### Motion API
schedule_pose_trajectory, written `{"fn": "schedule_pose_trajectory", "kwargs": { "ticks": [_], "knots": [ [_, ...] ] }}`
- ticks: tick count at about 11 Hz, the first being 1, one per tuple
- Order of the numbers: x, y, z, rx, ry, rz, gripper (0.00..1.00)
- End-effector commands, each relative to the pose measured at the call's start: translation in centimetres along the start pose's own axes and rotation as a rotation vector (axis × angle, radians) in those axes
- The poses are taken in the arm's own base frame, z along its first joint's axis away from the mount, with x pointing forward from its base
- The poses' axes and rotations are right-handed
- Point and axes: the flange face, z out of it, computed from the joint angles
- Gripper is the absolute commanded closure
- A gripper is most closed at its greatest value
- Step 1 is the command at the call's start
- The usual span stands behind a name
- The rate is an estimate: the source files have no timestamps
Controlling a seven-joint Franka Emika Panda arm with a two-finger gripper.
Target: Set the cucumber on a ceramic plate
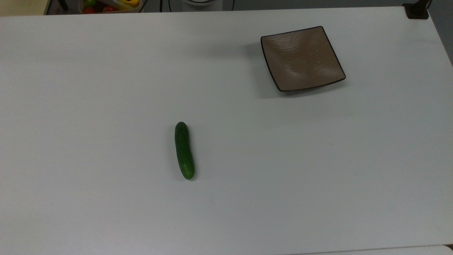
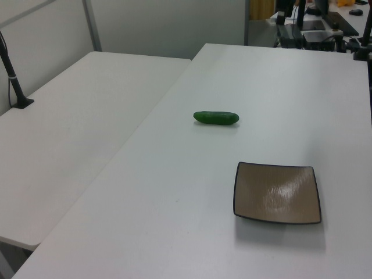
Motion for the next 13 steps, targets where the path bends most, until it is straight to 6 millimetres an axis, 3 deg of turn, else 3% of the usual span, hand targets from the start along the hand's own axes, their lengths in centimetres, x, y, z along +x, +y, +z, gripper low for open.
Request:
{"fn": "schedule_pose_trajectory", "kwargs": {
  "ticks": [1,9,13],
  "knots": [
    [-0.7,-1.0,0.8,0.021,0.003,-0.034,0.00],
    [-0.2,-1.6,1.8,0.018,-0.008,-0.053,0.00],
    [3.1,-1.3,3.7,0.003,0.086,-0.046,0.00]
  ]
}}
